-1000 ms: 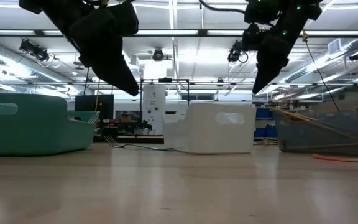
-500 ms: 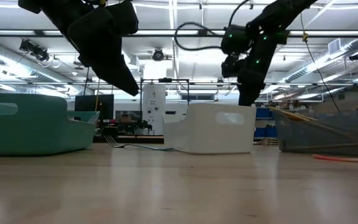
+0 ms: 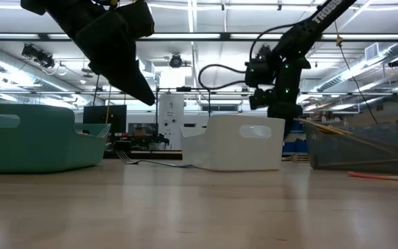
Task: Sort silverware by color (type)
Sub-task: Put the orange fork into the green bin
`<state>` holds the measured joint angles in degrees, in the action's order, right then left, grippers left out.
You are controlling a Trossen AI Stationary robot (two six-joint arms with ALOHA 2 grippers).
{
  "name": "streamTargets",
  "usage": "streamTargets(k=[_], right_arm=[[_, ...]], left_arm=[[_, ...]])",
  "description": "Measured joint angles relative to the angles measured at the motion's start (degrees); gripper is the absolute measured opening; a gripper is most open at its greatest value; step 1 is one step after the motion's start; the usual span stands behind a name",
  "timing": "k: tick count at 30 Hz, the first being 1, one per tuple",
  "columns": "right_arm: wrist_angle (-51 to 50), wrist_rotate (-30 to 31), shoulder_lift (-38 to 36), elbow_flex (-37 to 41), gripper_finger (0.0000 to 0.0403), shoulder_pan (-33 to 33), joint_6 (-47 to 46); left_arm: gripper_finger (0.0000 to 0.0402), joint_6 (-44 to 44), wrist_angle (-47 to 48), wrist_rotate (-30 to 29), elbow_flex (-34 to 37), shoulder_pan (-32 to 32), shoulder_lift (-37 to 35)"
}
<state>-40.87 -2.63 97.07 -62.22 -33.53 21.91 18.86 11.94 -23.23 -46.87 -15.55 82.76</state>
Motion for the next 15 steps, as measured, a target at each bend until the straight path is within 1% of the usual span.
streamTargets(k=[3,5,7,12,15], right_arm=[[1.1,0.7,2.5,0.0,0.0145,-0.9,1.6],[1.3,3.5,4.2,0.0,0.0145,-1.1,2.8],[1.2,5.8,5.3,0.0,0.0145,-1.2,4.1],[0.3,7.4,6.8,0.0,0.0142,-1.2,5.4],[0.4,7.2,6.8,0.0,0.0129,-1.4,5.7]], left_arm=[[0.0194,-0.7,0.0,-1.6,0.0,0.0,0.1],[0.0194,-0.7,-0.1,-3.1,0.0,0.0,0.1],[0.0194,-0.7,0.0,-3.4,0.0,0.0,0.1],[0.0194,-0.7,0.0,-3.4,0.0,0.0,0.1],[0.0194,-1.3,0.0,-3.4,0.0,0.0,0.1]])
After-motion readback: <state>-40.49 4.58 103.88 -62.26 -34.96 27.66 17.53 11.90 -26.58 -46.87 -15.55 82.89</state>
